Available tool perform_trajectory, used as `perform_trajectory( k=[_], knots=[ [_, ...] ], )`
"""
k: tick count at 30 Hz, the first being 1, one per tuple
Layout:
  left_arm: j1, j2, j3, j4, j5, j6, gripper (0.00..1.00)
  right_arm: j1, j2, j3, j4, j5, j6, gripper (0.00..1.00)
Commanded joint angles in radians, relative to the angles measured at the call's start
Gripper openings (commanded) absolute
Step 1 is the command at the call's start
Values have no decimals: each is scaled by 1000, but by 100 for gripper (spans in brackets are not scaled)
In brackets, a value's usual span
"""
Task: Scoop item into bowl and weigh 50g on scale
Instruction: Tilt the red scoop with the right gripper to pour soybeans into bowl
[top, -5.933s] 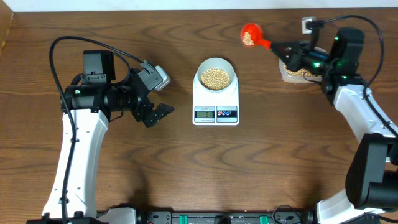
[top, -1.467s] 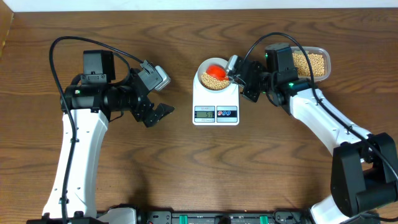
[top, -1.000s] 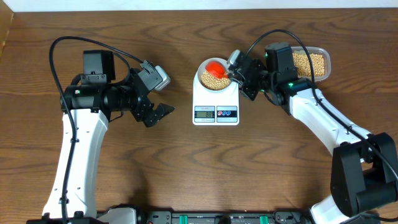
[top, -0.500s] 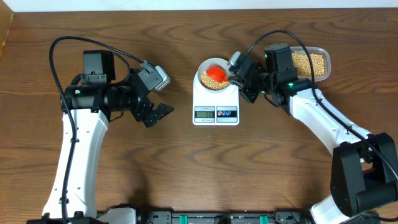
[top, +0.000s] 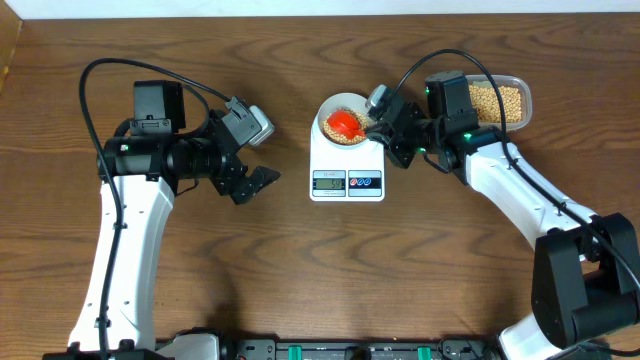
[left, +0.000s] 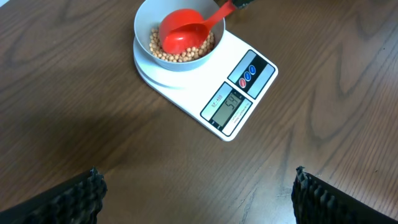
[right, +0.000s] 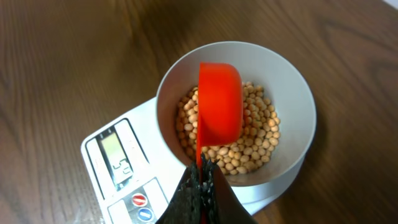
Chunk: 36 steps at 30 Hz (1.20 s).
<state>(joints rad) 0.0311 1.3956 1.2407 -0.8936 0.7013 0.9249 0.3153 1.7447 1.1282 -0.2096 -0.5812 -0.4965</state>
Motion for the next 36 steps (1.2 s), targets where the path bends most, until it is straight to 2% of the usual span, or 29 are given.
perform_trajectory(
  k=[1, 7, 12, 15, 20, 25, 36],
  knots=[
    [0, -10, 18, -3, 10, 17, 98, 13, 8, 3, -16, -37, 30, 1],
    [0, -10, 18, -3, 9, 17, 98, 13, 8, 3, -7, -65, 101, 1],
    [0, -10, 18, -3, 9, 17, 98, 5, 8, 3, 37, -74, 254, 1],
    [0, -10, 18, -3, 10, 17, 98, -13, 8, 3, 72, -143, 369, 1],
    [0, -10, 18, -3, 10, 17, 98, -39, 8, 3, 83, -211, 452, 1],
    [0, -10, 18, -3, 10, 17, 98, -56, 8, 3, 90, -210, 443, 1],
    [0, -10, 18, -3, 9, 17, 98, -60, 8, 3, 91, -181, 240, 1]
  ],
)
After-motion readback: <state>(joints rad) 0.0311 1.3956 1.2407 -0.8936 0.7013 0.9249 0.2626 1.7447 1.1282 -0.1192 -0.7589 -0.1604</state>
